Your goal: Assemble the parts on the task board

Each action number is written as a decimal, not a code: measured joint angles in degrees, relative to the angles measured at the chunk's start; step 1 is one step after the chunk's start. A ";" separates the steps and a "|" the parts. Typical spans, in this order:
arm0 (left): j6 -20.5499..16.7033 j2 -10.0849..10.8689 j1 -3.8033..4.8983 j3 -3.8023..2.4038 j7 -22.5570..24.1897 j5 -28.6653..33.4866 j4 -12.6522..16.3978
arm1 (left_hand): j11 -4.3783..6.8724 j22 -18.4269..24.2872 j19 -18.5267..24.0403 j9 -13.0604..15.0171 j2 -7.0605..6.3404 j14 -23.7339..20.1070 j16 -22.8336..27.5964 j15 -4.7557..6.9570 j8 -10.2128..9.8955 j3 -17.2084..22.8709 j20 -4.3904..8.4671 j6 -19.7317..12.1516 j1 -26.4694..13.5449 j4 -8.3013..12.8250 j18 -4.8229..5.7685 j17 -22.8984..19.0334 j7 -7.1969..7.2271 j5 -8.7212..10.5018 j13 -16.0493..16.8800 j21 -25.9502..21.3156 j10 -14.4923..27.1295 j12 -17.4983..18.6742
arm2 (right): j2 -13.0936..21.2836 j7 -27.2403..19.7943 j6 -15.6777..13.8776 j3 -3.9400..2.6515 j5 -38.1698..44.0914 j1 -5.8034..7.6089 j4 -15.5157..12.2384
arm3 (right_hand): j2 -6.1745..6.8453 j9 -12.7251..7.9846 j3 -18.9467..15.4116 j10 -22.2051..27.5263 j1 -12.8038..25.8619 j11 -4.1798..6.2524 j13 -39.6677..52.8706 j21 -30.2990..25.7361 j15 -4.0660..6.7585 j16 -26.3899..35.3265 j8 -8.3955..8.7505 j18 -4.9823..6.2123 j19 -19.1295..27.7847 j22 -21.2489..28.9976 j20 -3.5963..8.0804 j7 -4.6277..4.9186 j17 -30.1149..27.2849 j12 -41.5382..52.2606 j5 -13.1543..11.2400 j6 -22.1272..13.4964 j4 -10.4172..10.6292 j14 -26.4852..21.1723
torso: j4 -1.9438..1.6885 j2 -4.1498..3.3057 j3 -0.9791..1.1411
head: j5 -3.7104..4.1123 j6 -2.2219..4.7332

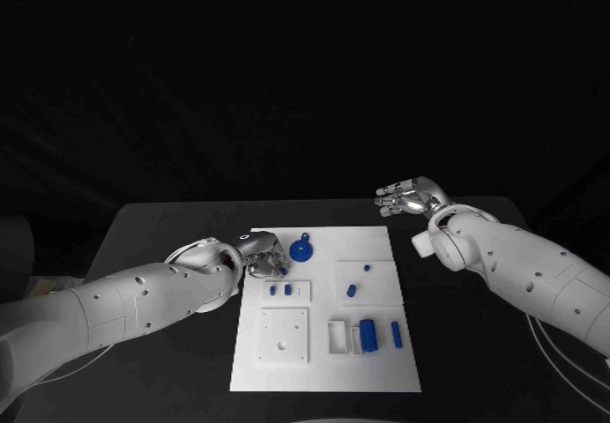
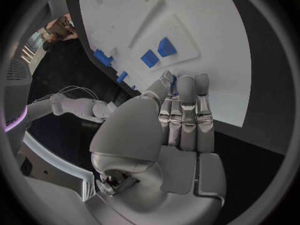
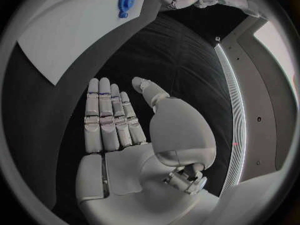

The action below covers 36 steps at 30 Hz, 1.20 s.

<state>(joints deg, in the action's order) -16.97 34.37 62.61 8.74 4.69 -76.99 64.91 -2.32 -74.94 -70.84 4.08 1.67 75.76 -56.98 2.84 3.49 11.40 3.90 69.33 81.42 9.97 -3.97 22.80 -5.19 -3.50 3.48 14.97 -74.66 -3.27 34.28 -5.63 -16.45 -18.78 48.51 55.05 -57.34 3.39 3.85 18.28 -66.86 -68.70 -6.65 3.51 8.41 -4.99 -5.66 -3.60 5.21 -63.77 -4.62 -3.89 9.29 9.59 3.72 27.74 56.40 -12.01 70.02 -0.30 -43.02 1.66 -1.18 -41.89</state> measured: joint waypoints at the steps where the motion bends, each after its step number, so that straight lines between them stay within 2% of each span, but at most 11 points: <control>1: -0.17 0.00 -0.02 0.01 0.09 0.16 0.01 | 0.00 0.00 0.00 0.00 0.00 0.00 0.00 0.00 0.00 0.00 0.00 0.00 0.00 0.00 0.00 0.00 0.00 0.00 0.00 0.00 0.00 0.00 | -0.01 0.00 0.01 0.00 0.00 -0.01 0.00 | 0.00 0.00 0.00 0.00 0.00 0.00 0.00 0.00 0.00 0.00 0.00 0.00 0.00 0.00 0.00 0.00 0.00 0.00 0.00 0.00 0.00 0.00 | 0.01 0.00 0.01 | -0.01 -0.04; 11: -1.92 -0.15 -0.04 0.00 1.02 1.34 0.18 | 0.06 0.00 -0.23 0.00 -0.63 0.00 0.00 0.00 0.00 -0.47 -0.23 -0.18 -0.94 -0.47 -0.03 0.07 0.18 0.00 0.02 -0.57 0.28 0.00 | -0.08 0.00 0.16 0.00 0.00 -0.36 0.14 | 0.00 0.00 0.00 0.00 0.00 0.00 0.00 0.00 0.00 0.00 0.00 0.00 0.00 0.00 0.00 0.00 0.00 0.00 0.00 0.00 0.00 0.00 | 0.03 0.01 0.05 | 0.09 0.07; 14: -1.95 -0.15 -0.04 0.00 1.01 1.32 0.14 | -0.15 0.00 -0.23 0.00 -0.63 -0.43 -0.05 -0.42 0.00 -0.47 -0.22 -0.18 -0.94 -0.47 -0.03 0.18 0.18 0.00 0.01 -0.83 1.07 0.00 | -0.08 0.00 0.20 0.00 0.00 -0.47 0.16 | 0.00 0.00 0.00 0.00 0.00 0.00 0.00 0.00 0.00 0.00 0.00 0.00 0.00 0.00 0.00 0.00 -0.01 0.00 0.00 0.00 0.00 0.00 | 0.03 0.01 0.07 | 0.09 0.08; 36: 0.46 0.02 0.08 -0.13 -0.39 -0.75 0.06 | 0.28 0.00 -0.22 0.26 -0.87 -0.43 -0.67 -0.41 0.06 -0.08 -0.22 1.05 -0.69 -0.08 -0.03 0.11 0.22 0.00 -0.01 -0.83 0.65 0.00 | -0.02 0.00 0.26 0.00 -0.01 -0.61 0.18 | 0.00 0.00 0.00 0.00 0.00 0.00 0.00 0.00 0.00 0.00 0.00 0.00 0.00 0.00 0.00 0.00 -0.04 0.00 0.00 0.00 0.00 0.00 | 0.01 0.01 0.02 | 0.16 -0.12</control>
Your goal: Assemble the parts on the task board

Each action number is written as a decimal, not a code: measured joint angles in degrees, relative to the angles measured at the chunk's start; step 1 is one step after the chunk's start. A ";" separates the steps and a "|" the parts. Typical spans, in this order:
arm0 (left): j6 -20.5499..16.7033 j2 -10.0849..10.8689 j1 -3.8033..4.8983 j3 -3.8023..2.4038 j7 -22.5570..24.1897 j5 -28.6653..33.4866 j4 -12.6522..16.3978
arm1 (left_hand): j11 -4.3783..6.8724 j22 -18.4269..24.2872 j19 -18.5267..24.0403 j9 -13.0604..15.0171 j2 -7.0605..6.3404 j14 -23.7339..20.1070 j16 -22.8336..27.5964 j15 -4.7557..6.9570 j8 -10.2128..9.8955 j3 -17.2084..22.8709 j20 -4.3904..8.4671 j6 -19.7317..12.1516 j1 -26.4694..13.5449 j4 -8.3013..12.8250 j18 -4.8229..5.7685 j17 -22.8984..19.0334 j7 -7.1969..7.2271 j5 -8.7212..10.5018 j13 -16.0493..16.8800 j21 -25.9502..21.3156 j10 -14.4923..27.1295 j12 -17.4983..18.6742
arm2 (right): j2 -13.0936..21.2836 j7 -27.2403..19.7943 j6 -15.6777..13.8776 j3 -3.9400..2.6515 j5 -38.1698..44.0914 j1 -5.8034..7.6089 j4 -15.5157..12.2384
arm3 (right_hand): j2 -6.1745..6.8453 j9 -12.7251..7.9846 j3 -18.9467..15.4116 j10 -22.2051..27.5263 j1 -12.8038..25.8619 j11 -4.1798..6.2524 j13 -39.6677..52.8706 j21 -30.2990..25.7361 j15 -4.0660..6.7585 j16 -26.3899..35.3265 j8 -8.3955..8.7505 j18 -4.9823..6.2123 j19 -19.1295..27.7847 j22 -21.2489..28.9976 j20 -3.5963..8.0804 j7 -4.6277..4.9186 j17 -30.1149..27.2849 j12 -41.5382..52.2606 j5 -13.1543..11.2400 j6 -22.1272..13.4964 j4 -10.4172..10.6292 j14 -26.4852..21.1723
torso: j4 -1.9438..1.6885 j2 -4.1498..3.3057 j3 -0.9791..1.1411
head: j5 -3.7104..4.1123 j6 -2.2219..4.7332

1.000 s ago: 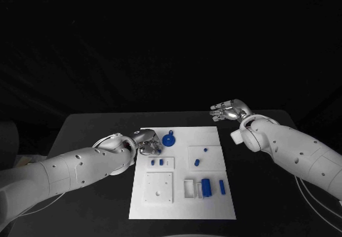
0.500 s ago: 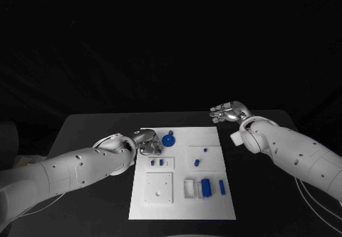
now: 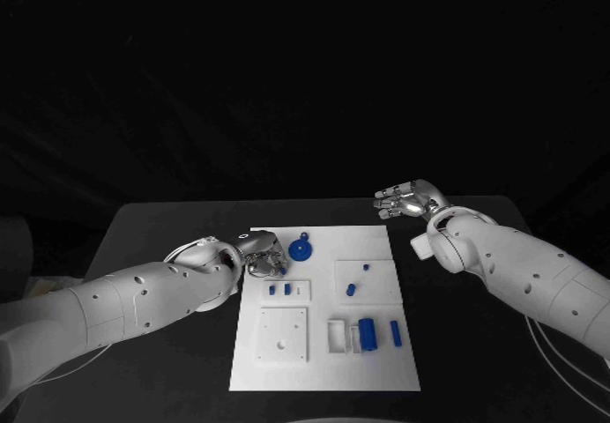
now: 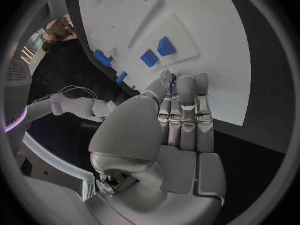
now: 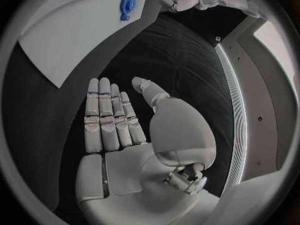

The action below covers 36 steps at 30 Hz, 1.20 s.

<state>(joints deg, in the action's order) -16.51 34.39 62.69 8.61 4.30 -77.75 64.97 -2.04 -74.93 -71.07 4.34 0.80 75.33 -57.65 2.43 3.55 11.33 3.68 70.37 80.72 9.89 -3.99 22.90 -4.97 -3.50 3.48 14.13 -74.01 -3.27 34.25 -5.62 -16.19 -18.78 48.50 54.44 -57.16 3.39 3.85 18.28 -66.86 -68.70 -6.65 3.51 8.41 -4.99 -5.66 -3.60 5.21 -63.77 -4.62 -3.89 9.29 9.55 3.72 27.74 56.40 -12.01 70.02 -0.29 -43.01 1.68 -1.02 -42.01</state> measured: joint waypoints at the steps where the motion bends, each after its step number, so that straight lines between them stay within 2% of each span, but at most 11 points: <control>1: 0.01 0.00 0.00 0.00 0.00 -0.04 0.01 | 0.00 0.00 0.00 0.00 0.00 0.00 0.00 0.00 0.00 0.00 0.00 0.04 0.00 0.00 0.00 0.00 -0.05 0.00 0.00 0.00 0.00 0.00 | 0.00 0.00 0.00 0.00 0.00 0.00 0.00 | 0.00 0.00 0.00 0.00 0.00 0.00 0.00 0.00 0.00 0.00 0.00 0.00 0.00 0.00 0.00 0.00 0.00 0.00 0.00 0.00 0.00 0.00 | -0.01 0.00 0.00 | 0.00 -0.01; 19: 0.79 -0.07 0.11 -0.03 -0.23 -0.40 -0.34 | 0.00 0.00 0.23 -0.10 0.00 -0.52 0.00 -0.07 -0.06 -0.16 -0.19 0.04 0.00 0.16 0.00 -0.25 -0.04 0.01 -0.01 0.00 0.00 0.00 | 0.00 -0.01 0.00 0.00 0.00 -0.04 0.00 | 0.00 0.00 0.00 0.00 0.00 0.00 0.00 0.00 0.00 0.00 0.00 0.00 0.00 0.00 0.00 0.00 0.00 0.00 0.00 0.00 0.00 0.00 | 0.03 0.00 0.06 | -0.09 -0.03; 25: 1.26 -0.15 0.17 -0.03 -0.43 -0.42 -0.44 | -0.53 0.00 0.64 -0.21 0.00 -0.75 0.00 -0.30 -0.20 -0.32 -0.19 -0.07 0.00 0.31 0.00 -0.33 -0.06 0.01 -0.01 0.00 0.53 0.00 | 0.02 -0.01 0.01 0.00 0.00 -0.05 0.00 | 0.00 0.00 0.00 0.00 0.00 0.00 0.00 0.00 0.00 0.00 0.00 0.00 0.00 0.00 0.00 0.00 0.01 0.00 0.00 0.00 0.00 0.00 | 0.03 0.00 0.05 | -0.06 -0.04; 28: 1.55 -0.17 0.13 0.04 -0.55 -0.43 -0.52 | -0.77 0.00 0.76 -0.31 0.02 -1.04 0.00 -0.59 -0.15 -0.31 -0.32 -3.04 0.02 0.31 0.00 -0.44 -0.14 0.23 -0.01 0.00 1.30 0.00 | 0.02 -0.01 0.01 0.00 0.00 -0.06 0.00 | 0.00 0.00 0.00 0.00 0.00 0.00 0.00 0.00 0.00 0.00 0.00 0.00 0.00 0.00 0.00 0.00 0.01 0.00 0.00 0.00 0.00 0.00 | 0.03 0.00 0.03 | -0.04 -0.04; 36: 2.35 -0.11 -0.04 0.24 -1.17 -0.46 -0.76 | -1.14 0.00 0.85 -0.46 -0.83 -1.24 0.00 -0.79 -0.04 -0.31 -0.40 -6.48 -0.39 0.31 0.00 -0.67 -0.07 0.22 -0.01 -0.29 1.78 0.01 | -0.02 -0.01 0.04 0.00 0.00 -0.11 0.08 | 0.00 0.00 0.00 0.00 0.00 0.00 0.00 0.00 0.00 0.00 0.00 0.00 0.00 0.00 0.00 0.00 0.01 0.00 0.00 0.00 0.00 0.00 | 0.03 -0.01 0.03 | -0.04 -0.04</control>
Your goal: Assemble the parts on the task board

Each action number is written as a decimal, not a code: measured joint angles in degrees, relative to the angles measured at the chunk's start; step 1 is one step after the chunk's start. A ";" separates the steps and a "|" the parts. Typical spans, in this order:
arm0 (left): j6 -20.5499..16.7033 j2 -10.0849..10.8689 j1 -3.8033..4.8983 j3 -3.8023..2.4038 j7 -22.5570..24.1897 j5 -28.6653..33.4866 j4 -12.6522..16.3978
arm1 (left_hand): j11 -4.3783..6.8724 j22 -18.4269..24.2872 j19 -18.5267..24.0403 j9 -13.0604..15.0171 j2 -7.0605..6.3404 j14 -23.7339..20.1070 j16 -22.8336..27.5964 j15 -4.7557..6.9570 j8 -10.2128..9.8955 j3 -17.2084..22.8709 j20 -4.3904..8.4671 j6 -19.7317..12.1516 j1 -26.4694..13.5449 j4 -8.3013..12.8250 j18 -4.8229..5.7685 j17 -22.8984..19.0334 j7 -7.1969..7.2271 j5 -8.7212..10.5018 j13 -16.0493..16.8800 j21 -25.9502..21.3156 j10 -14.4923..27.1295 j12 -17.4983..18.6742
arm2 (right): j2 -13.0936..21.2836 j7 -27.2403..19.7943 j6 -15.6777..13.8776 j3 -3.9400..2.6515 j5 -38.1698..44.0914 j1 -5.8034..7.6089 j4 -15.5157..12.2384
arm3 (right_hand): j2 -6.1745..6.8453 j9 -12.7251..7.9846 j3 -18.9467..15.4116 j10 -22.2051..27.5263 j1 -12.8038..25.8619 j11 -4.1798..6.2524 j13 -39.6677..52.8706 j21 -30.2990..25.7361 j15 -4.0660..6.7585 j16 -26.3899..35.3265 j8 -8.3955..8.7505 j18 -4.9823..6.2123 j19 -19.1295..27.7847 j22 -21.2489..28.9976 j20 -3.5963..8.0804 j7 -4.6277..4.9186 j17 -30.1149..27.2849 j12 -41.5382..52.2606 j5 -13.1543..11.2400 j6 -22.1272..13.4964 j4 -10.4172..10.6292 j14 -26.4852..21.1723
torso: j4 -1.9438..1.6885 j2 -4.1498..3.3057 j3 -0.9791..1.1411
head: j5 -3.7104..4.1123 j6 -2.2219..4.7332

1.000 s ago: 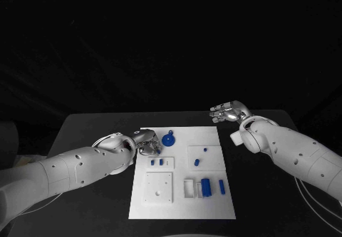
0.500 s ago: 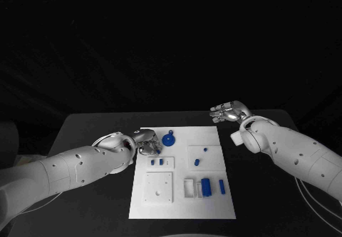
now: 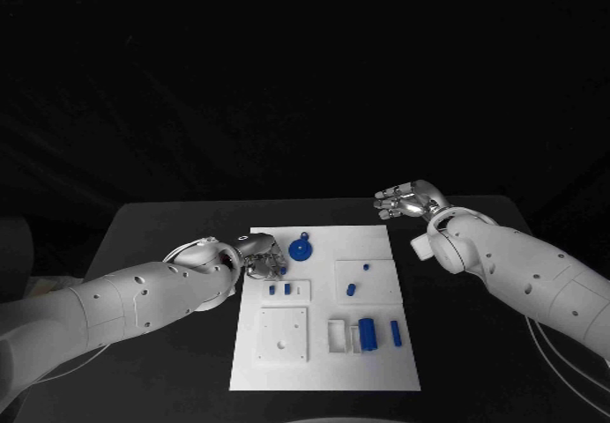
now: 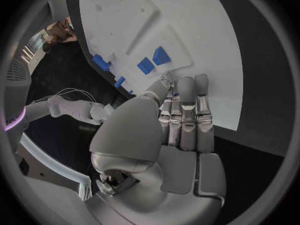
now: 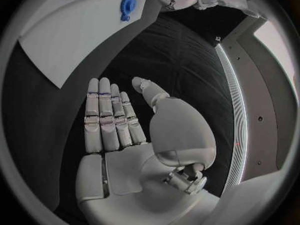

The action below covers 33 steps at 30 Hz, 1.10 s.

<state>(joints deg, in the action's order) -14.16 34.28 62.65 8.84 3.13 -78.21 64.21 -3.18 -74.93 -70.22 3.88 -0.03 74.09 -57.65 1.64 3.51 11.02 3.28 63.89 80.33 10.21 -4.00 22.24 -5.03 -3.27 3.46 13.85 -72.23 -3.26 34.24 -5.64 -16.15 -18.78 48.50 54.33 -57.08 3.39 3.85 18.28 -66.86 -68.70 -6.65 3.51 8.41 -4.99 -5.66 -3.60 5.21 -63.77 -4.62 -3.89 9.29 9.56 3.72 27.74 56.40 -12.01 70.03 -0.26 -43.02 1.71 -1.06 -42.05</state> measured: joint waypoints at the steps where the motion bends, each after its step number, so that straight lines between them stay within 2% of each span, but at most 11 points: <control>1: 0.08 0.00 -0.01 0.02 -0.05 0.00 0.00 | 0.00 0.00 0.00 -0.04 -0.16 0.00 0.00 0.00 0.08 0.00 0.00 -0.68 -0.09 0.00 0.00 -0.01 0.02 0.00 0.00 0.00 0.00 0.00 | 0.00 0.00 0.00 0.00 0.00 -0.01 0.01 | 0.00 0.00 0.00 0.00 0.00 0.00 0.00 0.00 0.00 0.00 0.00 0.00 0.00 0.00 0.00 0.00 0.00 0.00 0.00 0.00 0.00 0.00 | 0.00 0.00 0.00 | -0.01 0.00; 4: 0.26 0.02 -0.04 0.05 -0.19 -0.01 -0.02 | 0.20 0.00 0.00 -0.04 -0.46 0.00 0.00 0.00 0.14 0.00 0.00 -1.67 0.08 0.00 0.00 -0.07 0.03 0.00 0.00 0.00 0.20 0.00 | 0.00 0.00 0.01 0.00 0.00 -0.02 0.02 | 0.00 0.00 0.00 0.00 0.00 0.00 0.00 -0.23 0.00 0.00 0.00 0.01 0.00 0.00 0.00 0.00 0.00 0.00 0.00 0.00 0.00 0.00 | -0.02 0.00 0.00 | -0.02 0.00; 13: 0.49 0.03 -0.04 0.05 -0.62 -0.01 -0.14 | -0.21 0.00 -0.23 -0.16 -1.48 0.00 0.00 0.00 0.15 1.42 -0.22 -5.38 0.33 -0.35 0.01 -0.34 0.47 0.00 0.00 -0.56 1.01 0.00 | 0.00 0.01 0.04 0.00 -0.01 -0.05 0.08 | 0.00 0.00 0.00 0.00 0.00 0.00 0.00 -0.23 0.00 0.00 0.00 0.00 0.00 0.00 0.00 0.00 0.00 0.00 0.00 0.00 0.00 0.00 | -0.02 0.00 -0.02 | -0.06 0.02; 23: 0.34 0.32 -0.04 0.03 -0.78 -0.01 -0.27 | -0.20 0.00 -0.43 -0.16 -1.72 0.00 -0.27 0.00 0.15 1.78 -0.43 -5.38 0.57 -0.66 0.01 -0.46 0.47 0.00 0.02 -0.56 1.00 0.00 | 0.07 0.02 0.07 0.00 -0.01 -0.07 0.12 | 0.00 0.00 0.00 0.00 0.00 0.00 0.00 -0.23 0.00 0.00 0.00 0.01 0.00 0.00 0.00 0.00 0.00 0.00 0.00 0.00 0.00 0.00 | -0.02 0.00 -0.03 | -0.05 0.09; 27: 0.20 0.57 -0.04 0.01 -0.79 -0.01 -0.44 | -0.22 0.00 -0.43 -0.16 -2.29 0.00 -0.27 -0.01 0.15 1.94 -0.43 -5.78 0.68 -0.50 0.01 -0.46 0.45 0.00 0.03 -0.56 1.02 -0.01 | 0.21 0.03 0.16 0.00 0.01 -0.08 0.12 | 0.00 0.00 0.00 0.00 0.00 0.00 0.00 -0.23 0.00 0.00 0.00 0.00 0.00 0.00 0.00 0.00 0.00 0.00 0.00 0.00 0.00 0.00 | -0.02 0.00 -0.03 | 0.02 0.16; 29: 0.05 0.76 -0.03 -0.04 -0.79 -0.01 -0.62 | -0.39 0.00 -0.43 -0.16 -2.29 0.01 -0.27 0.00 0.15 1.94 -0.43 -5.77 0.68 -0.50 0.01 -0.53 0.45 0.00 0.06 -0.56 1.20 -0.02 | 0.39 0.05 0.36 0.00 0.19 -0.10 0.07 | 0.32 0.00 0.15 0.00 -0.32 0.00 0.00 -0.23 0.00 0.00 0.00 0.01 0.00 0.00 0.00 -0.16 0.00 0.00 0.00 0.61 -0.57 0.00 | -0.02 0.00 -0.04 | 0.03 0.24; 33: -0.70 1.31 -0.04 -0.31 -0.62 0.20 -1.38 | -0.51 0.00 0.09 -0.15 -2.29 -1.68 0.93 -0.22 0.15 2.80 -0.84 -4.91 0.68 -0.70 0.01 -1.17 -0.20 0.00 0.05 -0.69 1.33 -0.01 | 1.32 0.05 1.41 0.00 1.32 -0.23 -1.00 | -0.58 0.28 0.37 -1.60 -2.18 0.76 -0.01 1.27 1.14 -0.88 -0.32 0.00 -1.90 -0.86 1.04 -0.76 0.25 0.00 -0.44 3.43 -2.04 1.59 | -0.02 0.01 -0.03 | 0.09 0.53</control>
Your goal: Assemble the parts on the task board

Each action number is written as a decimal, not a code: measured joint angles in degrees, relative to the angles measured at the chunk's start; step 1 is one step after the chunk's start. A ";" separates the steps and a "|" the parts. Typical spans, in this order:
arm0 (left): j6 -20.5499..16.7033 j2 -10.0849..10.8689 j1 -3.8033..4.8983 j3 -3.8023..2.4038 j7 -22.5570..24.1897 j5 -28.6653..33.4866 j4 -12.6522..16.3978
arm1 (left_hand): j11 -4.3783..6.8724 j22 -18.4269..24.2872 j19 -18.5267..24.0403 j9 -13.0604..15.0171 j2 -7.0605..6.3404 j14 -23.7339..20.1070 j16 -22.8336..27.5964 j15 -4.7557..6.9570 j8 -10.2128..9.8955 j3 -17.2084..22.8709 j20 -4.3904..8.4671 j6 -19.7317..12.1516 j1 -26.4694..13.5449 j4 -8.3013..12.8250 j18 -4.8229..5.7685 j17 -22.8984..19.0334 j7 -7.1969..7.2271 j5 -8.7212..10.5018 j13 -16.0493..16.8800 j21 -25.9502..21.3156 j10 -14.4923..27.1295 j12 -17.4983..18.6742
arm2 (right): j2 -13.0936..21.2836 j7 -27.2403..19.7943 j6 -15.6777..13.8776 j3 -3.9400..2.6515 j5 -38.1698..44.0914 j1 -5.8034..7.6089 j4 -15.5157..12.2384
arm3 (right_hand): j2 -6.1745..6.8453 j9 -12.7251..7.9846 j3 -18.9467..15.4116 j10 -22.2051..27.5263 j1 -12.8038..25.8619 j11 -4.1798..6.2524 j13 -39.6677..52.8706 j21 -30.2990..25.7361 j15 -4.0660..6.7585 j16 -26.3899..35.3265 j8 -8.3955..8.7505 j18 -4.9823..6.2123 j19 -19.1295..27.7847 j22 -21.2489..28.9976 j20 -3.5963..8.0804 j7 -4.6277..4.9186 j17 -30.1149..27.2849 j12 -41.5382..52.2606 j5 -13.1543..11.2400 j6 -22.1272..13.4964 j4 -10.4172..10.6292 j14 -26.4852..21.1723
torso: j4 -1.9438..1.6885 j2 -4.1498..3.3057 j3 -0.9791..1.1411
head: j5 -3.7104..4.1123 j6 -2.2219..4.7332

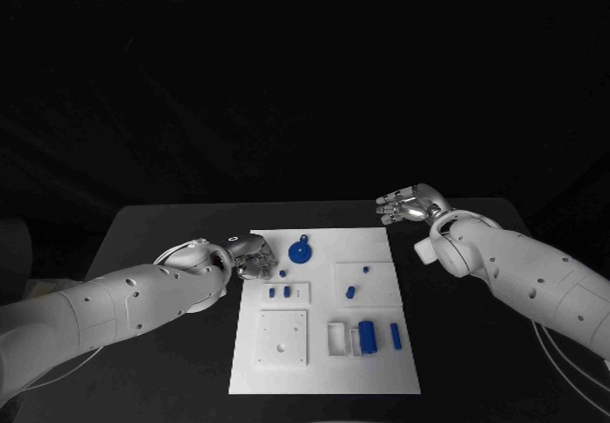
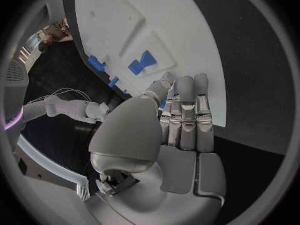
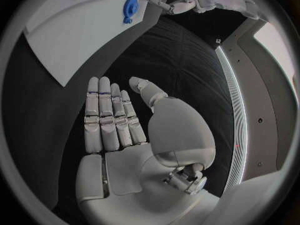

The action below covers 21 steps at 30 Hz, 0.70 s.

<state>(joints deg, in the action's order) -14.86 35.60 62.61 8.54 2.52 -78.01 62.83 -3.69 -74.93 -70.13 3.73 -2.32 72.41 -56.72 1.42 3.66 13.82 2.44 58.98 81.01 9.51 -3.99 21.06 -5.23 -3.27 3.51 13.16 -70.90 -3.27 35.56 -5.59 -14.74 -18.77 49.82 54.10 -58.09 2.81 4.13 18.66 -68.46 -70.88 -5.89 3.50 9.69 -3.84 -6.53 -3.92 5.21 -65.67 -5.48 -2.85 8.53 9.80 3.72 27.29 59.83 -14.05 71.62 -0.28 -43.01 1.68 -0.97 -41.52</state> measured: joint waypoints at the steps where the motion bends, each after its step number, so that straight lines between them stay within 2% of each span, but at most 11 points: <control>1: -0.33 0.19 -0.02 -0.20 0.05 0.32 -0.31 | -0.11 0.00 0.78 0.02 0.00 -0.63 0.97 -0.06 0.00 0.19 0.02 0.64 0.00 -0.19 0.00 -0.44 -0.19 0.00 -0.03 -0.39 0.11 0.01 | 0.36 -0.01 0.37 0.00 0.46 -0.08 -0.61 | -0.11 0.00 -0.16 -0.50 -0.68 0.27 -0.01 0.64 0.28 -0.26 -0.02 0.00 -0.42 -0.39 0.39 -0.23 0.13 0.00 -0.17 0.75 -0.45 0.71 | 0.01 0.00 0.00 | 0.01 0.10; 4: -2.04 1.04 0.02 -0.96 0.48 2.99 -1.36 | -0.19 0.07 2.29 0.09 0.20 -1.29 6.72 -0.11 0.00 0.47 -0.31 2.31 -0.20 -0.47 0.00 -3.08 -0.90 0.00 -0.03 -2.47 0.21 -0.23 | 1.64 -0.06 1.83 0.01 2.73 -0.40 -3.22 | -0.55 0.00 -1.29 -1.81 -2.03 1.01 -0.03 4.02 1.98 -2.11 -0.02 0.01 -3.60 -2.35 1.86 -0.84 1.07 0.00 -0.67 2.40 -1.55 4.61 | 0.05 0.02 0.01 | -0.18 0.43; 6: -3.50 1.59 0.30 -1.46 0.96 6.51 -1.82 | -0.30 0.88 2.36 0.12 0.39 -0.83 9.86 -0.50 0.00 0.36 -0.38 2.32 -0.39 -0.58 0.00 -4.29 -0.90 0.00 -0.03 -3.90 0.69 -0.32 | 2.50 -0.06 2.84 0.01 4.99 -0.61 -5.29 | -0.40 -0.01 -2.86 -3.06 -2.58 1.87 -0.03 9.02 4.15 -5.85 -0.02 0.12 -8.70 -5.22 3.98 -1.39 3.28 0.00 -0.91 3.73 -1.90 10.31 | 0.12 0.04 0.02 | -0.04 0.68; 8: -4.53 2.12 0.64 -2.30 1.45 10.56 -1.87 | -0.43 1.95 2.88 0.13 0.54 -0.78 12.75 -0.53 0.00 0.17 -0.69 2.29 -0.54 -1.02 0.00 -5.32 -0.93 0.00 -0.03 -5.34 0.82 -0.32 | 3.33 0.06 3.78 0.03 7.41 -0.73 -7.15 | -0.41 -0.17 -3.37 -3.89 -2.57 2.46 -0.03 15.57 5.86 -14.98 -0.02 0.58 -12.73 -9.50 6.06 -1.72 9.33 0.00 -0.91 4.38 -2.07 12.15 | 0.14 0.06 0.05 | 0.21 0.82; 9: -5.01 2.57 0.89 -3.14 1.82 13.63 -1.79 | -0.73 2.99 3.10 0.13 0.78 -0.61 15.32 -0.79 0.00 0.21 -0.92 2.03 -0.74 -1.06 0.00 -6.23 -1.19 0.00 -0.03 -6.62 1.34 -0.32 | 3.89 0.27 4.43 0.03 9.26 -0.79 -8.41 | -0.60 -0.25 -2.61 -3.96 -2.34 2.53 -0.03 19.62 6.30 -21.80 -0.02 0.60 -13.60 -12.58 6.67 -1.72 14.14 0.00 -1.02 4.38 -2.16 12.38 | 0.14 0.07 0.05 | 0.25 0.86; 11: -5.42 3.39 1.37 -4.09 2.45 18.37 -1.46 | -1.29 4.21 4.26 0.13 1.01 -1.60 18.73 -1.61 0.00 0.21 -1.33 1.71 -0.49 -1.05 0.00 -7.48 -1.51 0.00 -0.03 -8.27 3.07 -0.32 | 4.60 0.75 5.40 0.05 12.20 -0.86 -10.04 | -0.15 -0.26 -0.82 -3.08 -1.46 2.42 -0.02 24.11 6.33 -27.36 -0.02 0.57 -12.92 -16.40 7.14 -1.63 19.39 0.00 -1.72 3.92 -2.18 12.38 | 0.13 0.07 0.04 | 0.29 0.96; 13: -5.54 4.33 1.84 -4.66 3.27 23.61 -1.04 | -2.02 6.15 6.73 0.13 1.06 -3.63 23.68 -2.52 0.00 0.20 -2.08 1.50 -0.43 -1.05 -0.01 -9.45 -1.72 0.00 -0.03 -9.51 4.96 -0.32 | 5.17 1.48 6.38 0.14 15.64 -0.95 -11.59 | 0.37 -0.26 0.77 -1.84 -0.73 2.08 -0.02 27.42 6.21 -29.97 -0.02 0.94 -10.97 -19.67 6.95 -1.47 22.91 0.00 -2.80 3.50 -2.11 12.09 | 0.13 0.08 0.03 | 0.29 0.97; 17: -5.01 5.87 2.83 -5.17 5.15 32.66 0.30 | -2.47 14.93 13.79 0.13 1.54 -6.63 37.54 -5.20 0.00 0.44 -5.01 1.08 -1.44 -1.28 0.00 -14.80 -1.72 0.00 -0.08 -9.63 5.51 -0.32 | 6.09 3.44 7.46 0.91 22.27 -1.39 -14.42 | 0.81 -0.26 2.68 -0.28 -0.29 1.61 -0.02 30.77 6.10 -31.81 -0.02 1.70 -9.22 -23.59 6.21 -1.39 26.33 0.00 -5.38 3.02 -2.08 11.59 | 0.09 0.11 0.03 | 0.48 0.98; 20: -4.10 7.04 3.80 -5.47 6.71 38.97 1.95 | -2.96 22.35 15.41 0.13 0.96 -6.04 45.27 -6.61 0.00 -0.50 -6.65 0.27 -2.63 -2.22 0.00 -16.64 -1.19 0.00 -0.07 -9.63 6.76 -0.32 | 6.71 5.43 7.60 1.93 27.74 -1.82 -16.65 | 1.39 -0.26 3.81 0.39 0.17 1.29 -0.02 31.91 6.10 -32.63 -0.02 2.26 -9.04 -25.17 6.02 -1.39 27.64 0.00 -7.84 3.02 -2.01 11.58 | 0.09 0.12 0.00 | 0.68 0.97; 21: -3.86 7.35 4.05 -5.53 7.09 40.65 2.52 | -3.14 25.71 15.54 0.10 0.96 -5.41 47.80 -7.10 0.00 -1.43 -6.85 -0.50 -3.10 -2.58 0.00 -16.75 -1.38 0.00 -0.07 -9.63 8.16 -0.32 | 6.84 6.10 7.59 2.28 29.39 -1.90 -17.24 | 2.09 -0.26 4.04 0.39 0.03 1.30 -0.02 32.26 6.10 -32.97 -0.02 2.30 -9.04 -25.75 6.02 -1.39 28.06 0.00 -8.92 3.02 -1.78 11.58 | 0.07 0.12 -0.03 | 0.70 0.94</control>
<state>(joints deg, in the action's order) -18.72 42.95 66.66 3.01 9.61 -37.36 65.35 -6.83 -49.22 -54.59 3.82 -1.36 67.00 -8.92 -5.68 3.65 12.39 -4.42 58.48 77.91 6.92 -3.99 4.31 -6.61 -3.27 3.44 3.53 -62.75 -3.59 42.40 0.51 -7.15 -16.49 79.22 52.20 -75.32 4.90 3.87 22.70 -68.07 -70.85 -4.60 3.48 41.94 2.26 -39.50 -3.94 7.51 -74.71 -31.22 3.17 7.13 37.86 3.72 18.37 62.85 -15.83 83.20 -0.21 -42.90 1.65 -0.27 -40.58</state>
